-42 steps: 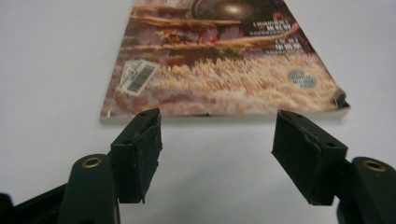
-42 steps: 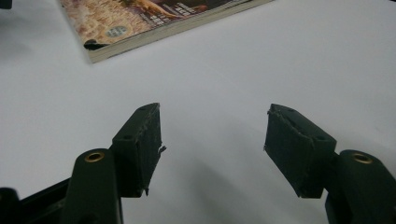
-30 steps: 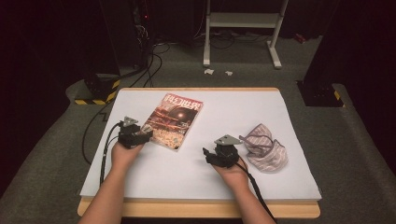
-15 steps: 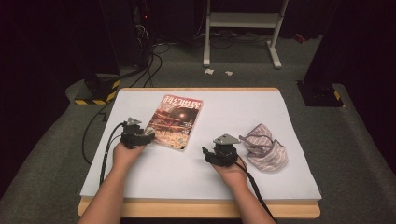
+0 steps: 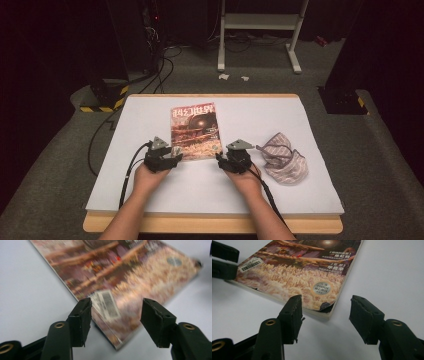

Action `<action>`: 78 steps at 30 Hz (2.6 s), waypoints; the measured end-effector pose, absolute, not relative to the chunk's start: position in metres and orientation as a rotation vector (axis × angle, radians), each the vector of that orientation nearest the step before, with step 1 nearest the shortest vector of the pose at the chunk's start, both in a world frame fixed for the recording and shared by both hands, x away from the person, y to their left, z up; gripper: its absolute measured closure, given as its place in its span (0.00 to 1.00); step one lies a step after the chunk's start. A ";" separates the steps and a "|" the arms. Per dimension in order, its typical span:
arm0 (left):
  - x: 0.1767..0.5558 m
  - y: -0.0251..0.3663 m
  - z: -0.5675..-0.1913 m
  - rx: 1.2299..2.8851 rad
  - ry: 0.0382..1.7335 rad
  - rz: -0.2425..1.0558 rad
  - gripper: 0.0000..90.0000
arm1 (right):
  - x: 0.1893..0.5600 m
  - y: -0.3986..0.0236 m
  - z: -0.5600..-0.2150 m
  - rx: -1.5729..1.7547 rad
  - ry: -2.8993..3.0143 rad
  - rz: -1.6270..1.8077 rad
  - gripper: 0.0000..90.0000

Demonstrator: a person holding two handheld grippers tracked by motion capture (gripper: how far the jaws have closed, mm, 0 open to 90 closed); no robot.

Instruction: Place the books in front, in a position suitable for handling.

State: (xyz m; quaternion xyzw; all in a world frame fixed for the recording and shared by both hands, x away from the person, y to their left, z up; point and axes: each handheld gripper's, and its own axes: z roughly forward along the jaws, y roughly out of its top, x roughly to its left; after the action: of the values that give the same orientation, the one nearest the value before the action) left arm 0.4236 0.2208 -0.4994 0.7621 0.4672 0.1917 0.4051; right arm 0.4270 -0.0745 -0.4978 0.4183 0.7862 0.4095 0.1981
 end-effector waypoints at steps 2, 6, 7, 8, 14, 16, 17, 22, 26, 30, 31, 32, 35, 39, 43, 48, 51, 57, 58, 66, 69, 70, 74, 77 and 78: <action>0.428 0.220 -0.500 1.899 1.196 0.517 0.44 | 0.432 -0.072 -0.498 1.175 2.194 1.143 0.48; 0.442 0.215 -0.507 1.948 1.248 0.520 0.40 | 0.446 -0.067 -0.499 1.192 2.191 1.141 0.48; 0.444 0.216 -0.507 1.939 1.261 0.497 0.39 | 0.450 -0.066 -0.499 1.198 2.201 1.133 0.48; 0.445 0.215 -0.507 1.929 1.272 0.477 0.39 | 0.454 -0.063 -0.499 1.199 2.208 1.125 0.48; 0.447 0.214 -0.507 1.912 1.292 0.465 0.39 | 0.469 -0.050 -0.499 1.217 2.249 1.063 0.45; 0.447 0.214 -0.507 1.915 1.292 0.466 0.39 | 0.475 -0.049 -0.502 1.251 2.270 1.046 0.44; 0.447 0.213 -0.507 1.918 1.293 0.472 0.39 | 0.477 -0.050 -0.503 1.275 2.279 1.055 0.45; 0.445 0.211 -0.506 1.935 1.288 0.469 0.39 | 0.477 -0.053 -0.505 1.297 2.295 1.101 0.52; 0.443 0.208 -0.506 1.954 1.270 0.461 0.39 | 0.473 -0.056 -0.505 1.292 2.295 1.098 0.52; 0.438 0.204 -0.505 1.975 1.249 0.448 0.39 | 0.464 -0.059 -0.504 1.284 2.292 1.084 0.53; 0.435 0.203 -0.505 1.983 1.238 0.446 0.39 | 0.461 -0.061 -0.504 1.281 2.291 1.082 0.53; 0.433 0.202 -0.505 1.983 1.231 0.443 0.39 | 0.457 -0.063 -0.504 1.279 2.288 1.080 0.53; 0.423 0.196 -0.507 1.978 1.211 0.439 0.39 | 0.444 -0.071 -0.505 1.274 2.278 1.088 0.53; 0.417 0.193 -0.506 1.986 1.203 0.424 0.39 | 0.432 -0.079 -0.504 1.257 2.295 1.084 0.54; 0.428 0.195 -0.506 1.962 1.229 0.422 0.39 | 0.439 -0.080 -0.503 1.262 2.286 1.089 0.47; 0.446 0.194 -0.506 1.938 1.276 0.422 0.35 | 0.462 -0.077 -0.505 1.323 2.265 1.090 0.43; 0.450 0.193 -0.505 1.936 1.282 0.425 0.37 | 0.469 -0.076 -0.505 1.333 2.261 1.096 0.44; 0.445 0.192 -0.505 1.959 1.266 0.443 0.40 | 0.465 -0.072 -0.504 1.316 2.269 1.083 0.51; 0.444 0.192 -0.505 1.962 1.264 0.445 0.40 | 0.464 -0.072 -0.504 1.308 2.269 1.078 0.51; 0.430 0.189 -0.505 1.977 1.240 0.432 0.41 | 0.445 -0.075 -0.503 1.271 2.280 1.051 0.51; 0.421 0.186 -0.504 1.989 1.231 0.427 0.41 | 0.433 -0.078 -0.503 1.265 2.282 1.054 0.51; 0.419 0.186 -0.504 1.993 1.224 0.423 0.41 | 0.430 -0.079 -0.503 1.261 2.283 1.056 0.51; 0.407 0.184 -0.505 1.996 1.200 0.418 0.41 | 0.415 -0.085 -0.504 1.244 2.286 1.063 0.52; 0.398 0.181 -0.505 2.000 1.192 0.416 0.41 | 0.402 -0.089 -0.504 1.228 2.284 1.067 0.52; 0.392 0.179 -0.505 2.005 1.184 0.412 0.41 | 0.400 -0.091 -0.504 1.224 2.285 1.066 0.52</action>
State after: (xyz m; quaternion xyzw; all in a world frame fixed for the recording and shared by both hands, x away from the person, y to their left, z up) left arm 0.3919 0.1790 -0.5054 0.7847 0.4634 0.1614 0.3787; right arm 0.3998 -0.0905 -0.5042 0.4303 0.8037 0.3748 0.1685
